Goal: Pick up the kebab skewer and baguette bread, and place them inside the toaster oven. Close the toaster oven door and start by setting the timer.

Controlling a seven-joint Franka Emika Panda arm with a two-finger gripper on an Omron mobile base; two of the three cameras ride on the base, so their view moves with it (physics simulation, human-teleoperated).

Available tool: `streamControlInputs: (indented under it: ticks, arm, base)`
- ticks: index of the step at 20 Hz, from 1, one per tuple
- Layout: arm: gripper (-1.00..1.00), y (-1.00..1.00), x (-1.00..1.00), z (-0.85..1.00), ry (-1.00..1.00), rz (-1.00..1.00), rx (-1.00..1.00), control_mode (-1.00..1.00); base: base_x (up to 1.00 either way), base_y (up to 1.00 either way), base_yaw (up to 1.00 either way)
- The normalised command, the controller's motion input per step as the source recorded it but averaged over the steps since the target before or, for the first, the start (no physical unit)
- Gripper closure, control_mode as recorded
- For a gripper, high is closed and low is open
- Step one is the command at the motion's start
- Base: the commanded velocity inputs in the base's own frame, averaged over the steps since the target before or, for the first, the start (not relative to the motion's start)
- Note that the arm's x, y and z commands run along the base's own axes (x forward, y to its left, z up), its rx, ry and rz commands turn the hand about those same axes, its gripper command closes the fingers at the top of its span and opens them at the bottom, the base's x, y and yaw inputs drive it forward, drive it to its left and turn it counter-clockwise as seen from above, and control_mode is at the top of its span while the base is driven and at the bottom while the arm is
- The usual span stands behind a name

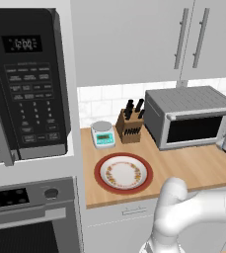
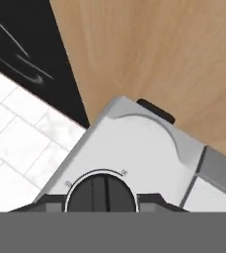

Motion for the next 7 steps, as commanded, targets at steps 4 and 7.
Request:
streamControlInputs:
  ticks: [4,7]
  arm:
    - [1.00,0.00,-0.05,-0.09,0.01,-0.06,0.51,-1.00]
    - [1.00,0.00,-0.09,-0.13,0.00,-0.06,0.52,-1.00]
  base:
    - [0.00,0.00,0.00]
    - [0.00,0.00,0.00]
